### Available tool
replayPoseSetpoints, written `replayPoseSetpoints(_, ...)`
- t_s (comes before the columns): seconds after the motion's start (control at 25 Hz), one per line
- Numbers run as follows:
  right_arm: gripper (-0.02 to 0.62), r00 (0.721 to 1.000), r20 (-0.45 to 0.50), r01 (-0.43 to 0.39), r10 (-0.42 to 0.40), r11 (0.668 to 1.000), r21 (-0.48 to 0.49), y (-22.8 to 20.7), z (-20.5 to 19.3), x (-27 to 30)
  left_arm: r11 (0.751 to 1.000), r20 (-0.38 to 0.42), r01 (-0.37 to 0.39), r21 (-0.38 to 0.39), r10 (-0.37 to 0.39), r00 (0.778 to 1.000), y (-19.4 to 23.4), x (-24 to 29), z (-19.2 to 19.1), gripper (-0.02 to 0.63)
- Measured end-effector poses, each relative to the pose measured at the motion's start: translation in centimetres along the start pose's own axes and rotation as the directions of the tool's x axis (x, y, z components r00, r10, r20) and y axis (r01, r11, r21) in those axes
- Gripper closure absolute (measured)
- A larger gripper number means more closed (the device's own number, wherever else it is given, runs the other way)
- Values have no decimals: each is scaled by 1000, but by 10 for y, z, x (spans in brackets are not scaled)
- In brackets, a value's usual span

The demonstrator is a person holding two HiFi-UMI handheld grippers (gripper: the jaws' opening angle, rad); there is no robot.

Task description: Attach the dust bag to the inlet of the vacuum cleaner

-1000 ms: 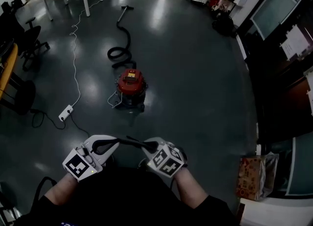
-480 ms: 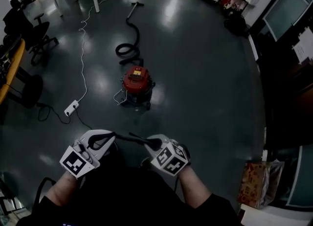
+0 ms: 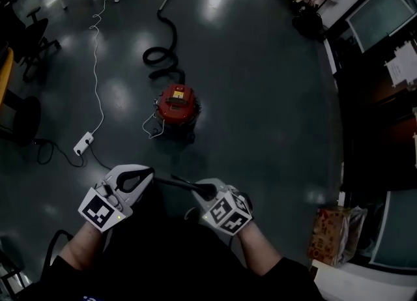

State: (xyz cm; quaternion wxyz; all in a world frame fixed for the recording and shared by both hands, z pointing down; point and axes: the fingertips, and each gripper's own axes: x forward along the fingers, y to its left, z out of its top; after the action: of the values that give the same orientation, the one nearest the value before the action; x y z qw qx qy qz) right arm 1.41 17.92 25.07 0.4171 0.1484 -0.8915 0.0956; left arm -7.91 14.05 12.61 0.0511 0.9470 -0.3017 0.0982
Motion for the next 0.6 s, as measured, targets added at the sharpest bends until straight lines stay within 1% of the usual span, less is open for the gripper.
replayPoseSetpoints(0.08,569,1000,-9,16,-16,1000,0,-8,11,13,1000,15,19,-7,-19,1000,28,1,-2,603)
replayPoseSetpoints(0.2,569,999,-25,40,-40,999,17,-21,26,33,999,17,35,-38,-34,999,72,1,-11,604)
replayPoseSetpoints(0.36,569,997,-58,60,-58,997,41,-36,39,58,998,14,31,-59,-31,999,124,6,-25,603)
replayPoseSetpoints(0.48,569,994,-80,74,-70,996,50,-50,39,75,998,-11,-5,-57,4,1000,155,16,-44,603)
replayPoseSetpoints(0.56,569,994,-90,74,-68,995,62,-59,34,85,996,-36,-61,-70,58,998,176,26,-60,603)
replayPoseSetpoints(0.6,569,994,-93,69,-63,995,68,-63,31,90,991,-40,-99,-92,96,995,187,31,-68,604)
